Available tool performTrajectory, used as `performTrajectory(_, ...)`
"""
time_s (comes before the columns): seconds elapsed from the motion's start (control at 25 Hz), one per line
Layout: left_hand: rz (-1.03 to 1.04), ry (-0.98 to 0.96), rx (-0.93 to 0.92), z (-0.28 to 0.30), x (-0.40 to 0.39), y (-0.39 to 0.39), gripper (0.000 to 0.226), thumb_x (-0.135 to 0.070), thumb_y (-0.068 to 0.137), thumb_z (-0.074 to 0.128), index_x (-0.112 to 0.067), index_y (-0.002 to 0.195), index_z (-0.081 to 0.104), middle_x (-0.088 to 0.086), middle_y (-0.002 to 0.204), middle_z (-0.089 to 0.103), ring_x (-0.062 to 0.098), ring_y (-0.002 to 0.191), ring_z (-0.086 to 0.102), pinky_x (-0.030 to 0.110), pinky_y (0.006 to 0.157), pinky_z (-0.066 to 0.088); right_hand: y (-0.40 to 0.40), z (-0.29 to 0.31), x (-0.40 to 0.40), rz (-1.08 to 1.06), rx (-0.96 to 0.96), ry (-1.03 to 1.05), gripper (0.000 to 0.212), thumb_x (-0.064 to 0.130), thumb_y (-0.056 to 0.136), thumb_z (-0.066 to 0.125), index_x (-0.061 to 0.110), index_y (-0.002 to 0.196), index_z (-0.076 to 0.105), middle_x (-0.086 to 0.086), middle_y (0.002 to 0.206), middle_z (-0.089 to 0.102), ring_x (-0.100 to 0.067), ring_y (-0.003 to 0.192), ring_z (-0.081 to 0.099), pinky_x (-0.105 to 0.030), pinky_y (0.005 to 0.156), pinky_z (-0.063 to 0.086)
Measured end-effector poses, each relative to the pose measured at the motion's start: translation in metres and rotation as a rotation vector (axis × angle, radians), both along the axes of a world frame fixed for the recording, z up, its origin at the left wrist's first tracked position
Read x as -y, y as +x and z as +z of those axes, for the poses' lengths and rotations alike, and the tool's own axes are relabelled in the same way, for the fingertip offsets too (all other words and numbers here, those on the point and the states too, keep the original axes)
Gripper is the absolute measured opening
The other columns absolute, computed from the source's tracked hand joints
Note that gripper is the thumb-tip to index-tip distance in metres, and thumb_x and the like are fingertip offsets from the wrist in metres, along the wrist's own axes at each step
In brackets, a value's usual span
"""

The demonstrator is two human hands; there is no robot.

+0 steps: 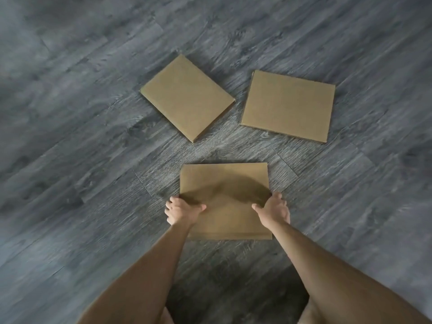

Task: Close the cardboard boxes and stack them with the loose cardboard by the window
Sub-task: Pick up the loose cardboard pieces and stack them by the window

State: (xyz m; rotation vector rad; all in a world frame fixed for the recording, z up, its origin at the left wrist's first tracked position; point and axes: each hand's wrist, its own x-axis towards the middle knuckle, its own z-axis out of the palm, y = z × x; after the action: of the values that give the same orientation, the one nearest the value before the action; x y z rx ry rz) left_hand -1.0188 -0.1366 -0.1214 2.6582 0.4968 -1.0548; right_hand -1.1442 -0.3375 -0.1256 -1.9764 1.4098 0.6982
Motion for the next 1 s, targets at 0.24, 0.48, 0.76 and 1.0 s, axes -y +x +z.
performTrajectory(0.24, 0.15, -0.168, -0.039, 0.016, -0.006, 0.017, 0.086, -0.04, 0.075, 0.087, -0.009, 0.142, 0.041, 0.015, 0.141, 0.051, 0.034, 0.129, 0.051, 0.045, 0.107, 0.045, -0.005, 0.031, 0.024, 0.001, 0.039, 0.017, 0.055, 0.039, 0.091, 0.069, 0.013, 0.135, 0.05, -0.016, 0.133, 0.051, -0.033, 0.117, 0.056, -0.044, 0.097, 0.049)
performTrajectory(0.48, 0.128, -0.284, 0.081, 0.15, 0.024, 0.016, 0.064, -0.037, 0.078, 0.085, -0.018, 0.129, 0.051, 0.008, 0.129, 0.062, 0.029, 0.118, 0.059, 0.036, 0.095, 0.049, -0.023, 0.168, 0.055, -0.136, 0.224, -0.039, 0.045, 0.039, 0.089, 0.072, 0.017, 0.125, 0.056, -0.007, 0.123, 0.064, -0.03, 0.115, 0.058, -0.034, 0.084, 0.044)
performTrajectory(0.76, -0.07, -0.369, 0.141, 0.388, 0.099, -0.002, 0.058, -0.027, 0.08, 0.083, -0.02, 0.13, 0.055, 0.003, 0.125, 0.066, 0.024, 0.107, 0.064, 0.033, 0.086, 0.049, -0.068, 0.4, 0.099, -0.27, 0.281, -0.122, 0.056, 0.037, 0.09, 0.071, 0.018, 0.138, 0.05, -0.01, 0.132, 0.06, -0.031, 0.121, 0.055, -0.039, 0.094, 0.046)
performTrajectory(1.0, -0.329, -0.441, 0.181, 0.571, 0.191, -0.037, 0.054, -0.03, 0.081, 0.082, -0.022, 0.129, 0.059, 0.005, 0.122, 0.069, 0.028, 0.109, 0.065, 0.035, 0.089, 0.051, -0.144, 0.568, 0.154, -0.459, 0.337, -0.157, 0.055, 0.038, 0.091, 0.069, 0.021, 0.14, 0.05, -0.007, 0.129, 0.058, -0.029, 0.121, 0.055, -0.04, 0.095, 0.046)
